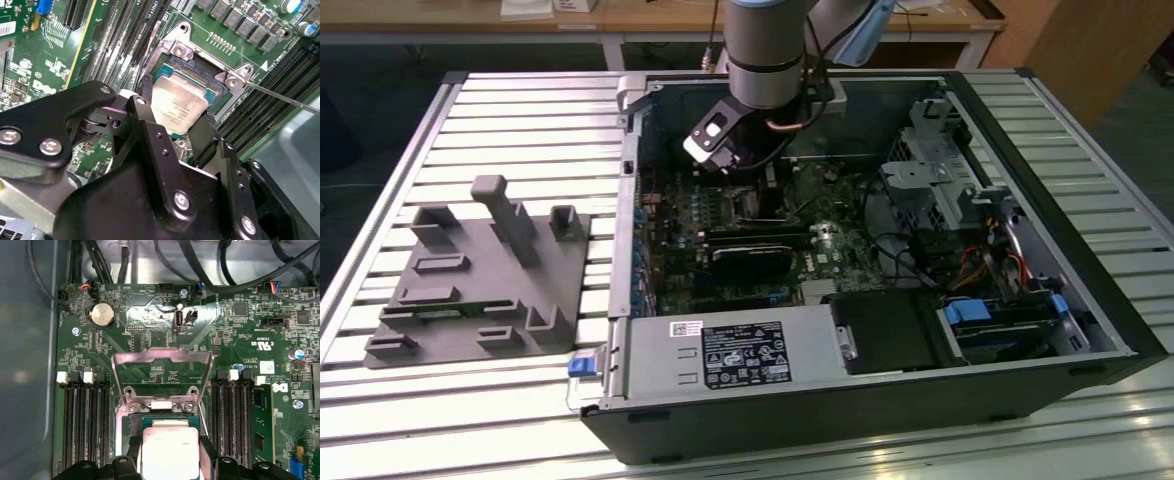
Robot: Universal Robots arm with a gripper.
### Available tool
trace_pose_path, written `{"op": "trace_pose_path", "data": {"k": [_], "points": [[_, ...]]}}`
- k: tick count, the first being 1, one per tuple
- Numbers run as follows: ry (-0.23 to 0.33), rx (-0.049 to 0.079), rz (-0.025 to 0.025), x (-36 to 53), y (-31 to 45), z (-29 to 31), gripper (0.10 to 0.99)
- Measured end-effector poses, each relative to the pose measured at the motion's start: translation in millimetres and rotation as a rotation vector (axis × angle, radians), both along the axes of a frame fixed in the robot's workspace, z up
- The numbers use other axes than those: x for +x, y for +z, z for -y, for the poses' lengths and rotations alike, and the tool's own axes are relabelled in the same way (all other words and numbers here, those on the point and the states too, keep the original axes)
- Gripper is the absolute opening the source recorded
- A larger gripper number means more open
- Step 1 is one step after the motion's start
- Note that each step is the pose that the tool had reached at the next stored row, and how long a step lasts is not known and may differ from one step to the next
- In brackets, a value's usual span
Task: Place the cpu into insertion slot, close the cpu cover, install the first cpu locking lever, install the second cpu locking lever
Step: 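Place the cpu into insertion slot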
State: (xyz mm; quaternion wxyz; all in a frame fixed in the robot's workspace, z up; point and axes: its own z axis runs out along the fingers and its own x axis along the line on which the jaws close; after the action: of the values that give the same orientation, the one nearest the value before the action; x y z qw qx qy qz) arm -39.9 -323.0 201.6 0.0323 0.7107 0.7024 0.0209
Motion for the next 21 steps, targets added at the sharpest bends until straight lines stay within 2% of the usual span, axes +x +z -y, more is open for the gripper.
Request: {"op": "trace_pose_path", "data": {"k": [7,21], "points": [[0.023,0.000,0.0002,-1.0,-3.7,-2.2,0.541],[0.018,0.000,0.0003,-1.7,-8.0,-5.6,0.541]]}}
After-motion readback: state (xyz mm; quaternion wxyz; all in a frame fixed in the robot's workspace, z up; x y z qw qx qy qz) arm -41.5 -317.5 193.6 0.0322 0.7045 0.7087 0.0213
